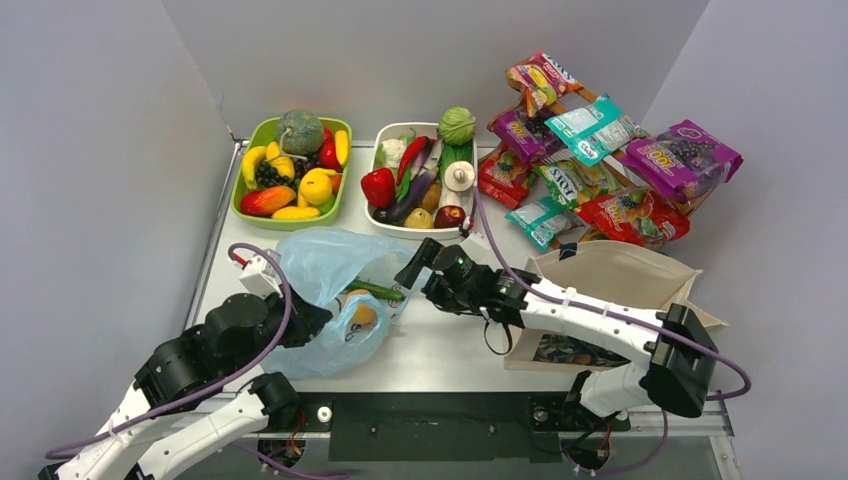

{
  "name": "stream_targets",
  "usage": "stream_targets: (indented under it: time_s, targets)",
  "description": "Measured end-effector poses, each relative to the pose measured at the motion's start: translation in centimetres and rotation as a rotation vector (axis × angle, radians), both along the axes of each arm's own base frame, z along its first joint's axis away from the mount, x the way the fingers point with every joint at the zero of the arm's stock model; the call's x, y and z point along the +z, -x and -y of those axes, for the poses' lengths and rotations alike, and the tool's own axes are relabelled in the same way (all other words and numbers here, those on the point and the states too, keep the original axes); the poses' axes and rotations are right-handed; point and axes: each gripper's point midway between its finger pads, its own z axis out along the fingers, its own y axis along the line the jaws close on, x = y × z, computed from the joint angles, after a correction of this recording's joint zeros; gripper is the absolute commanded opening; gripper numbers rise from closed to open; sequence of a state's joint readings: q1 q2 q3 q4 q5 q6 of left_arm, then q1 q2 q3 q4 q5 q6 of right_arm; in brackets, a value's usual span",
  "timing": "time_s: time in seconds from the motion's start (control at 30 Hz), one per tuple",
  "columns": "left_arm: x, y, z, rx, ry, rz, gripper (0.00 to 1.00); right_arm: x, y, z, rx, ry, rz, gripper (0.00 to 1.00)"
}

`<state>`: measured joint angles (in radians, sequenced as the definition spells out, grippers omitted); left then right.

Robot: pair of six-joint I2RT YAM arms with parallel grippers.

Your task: Place the food into the grocery bag and tie it

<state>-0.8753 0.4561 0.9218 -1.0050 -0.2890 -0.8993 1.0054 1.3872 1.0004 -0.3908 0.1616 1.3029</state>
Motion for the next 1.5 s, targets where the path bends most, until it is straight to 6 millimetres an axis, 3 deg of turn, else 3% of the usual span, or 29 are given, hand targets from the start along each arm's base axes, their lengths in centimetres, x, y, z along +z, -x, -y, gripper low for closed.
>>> stream_targets:
  time_s: [0.1, 0.37, 0.57, 0.63, 0.67, 0.73, 0.83, 0.93, 1.07, 1.13, 1.17, 1.27, 1.37, 1.5]
  targets:
    - [0.0, 0.1, 0.1, 0.0, 0.02, 0.001, 0.0, 0.9, 0.8, -1.5, 0.005, -0.107, 0.014, 0.96]
    - [-0.1, 0.2, 0.2, 0.001, 0.033, -0.008, 0.0, -5.7, 3.2, -5.9, 0.052, -0.102, -0.137, 0.9]
    - [0.0, 0.4, 0.0, 0.004, 0.049, -0.003, 0.0, -7.4, 4.2, -8.9, 0.09, -0.162, -0.199, 0.74]
    - [0.1, 0.4, 0.0, 0.005, 0.052, -0.001, 0.0, -8.1, 4.5, -9.6, 0.104, -0.175, -0.216, 0.58]
    - [0.1, 0.4, 0.0, 0.005, 0.053, 0.001, 0.0, -8.4, 4.5, -9.8, 0.107, -0.176, -0.22, 0.45]
    - [0.1, 0.5, -0.1, 0.005, 0.059, 0.005, 0.0, -9.1, 4.6, -10.2, 0.115, -0.181, -0.231, 0.27]
    - [0.3, 0.6, -0.3, 0.005, 0.068, 0.012, 0.0, -9.6, 4.7, -10.0, 0.131, -0.159, -0.228, 0.04]
    - [0.4, 0.8, -0.4, 0.006, 0.075, 0.016, 0.0, -9.2, 4.2, -9.9, 0.137, -0.116, -0.196, 0.0]
    - [0.3, 1.0, -0.7, 0.006, 0.076, 0.015, 0.04, -6.7, 3.2, -9.5, 0.167, -0.014, -0.09, 0.0]
    - [0.1, 1.1, -0.8, 0.006, 0.068, 0.009, 0.19, -4.9, 2.7, -9.2, 0.184, 0.063, -0.031, 0.0]
    - [-0.1, 1.2, -0.9, 0.005, 0.061, 0.006, 0.32, -3.8, 2.5, -9.1, 0.193, 0.101, 0.006, 0.0]
    - [-0.6, 1.4, -1.3, 0.005, 0.034, -0.01, 0.5, -1.0, 2.6, -8.4, 0.218, 0.196, 0.1, 0.0]
    - [-0.3, 1.5, -1.7, 0.007, 0.007, -0.013, 0.65, 0.3, 3.3, -5.5, 0.237, 0.319, 0.154, 0.0]
    - [1.1, 1.2, -2.5, 0.033, -0.035, -0.006, 0.7, 0.6, 3.4, -1.1, 0.24, 0.496, 0.178, 0.0]
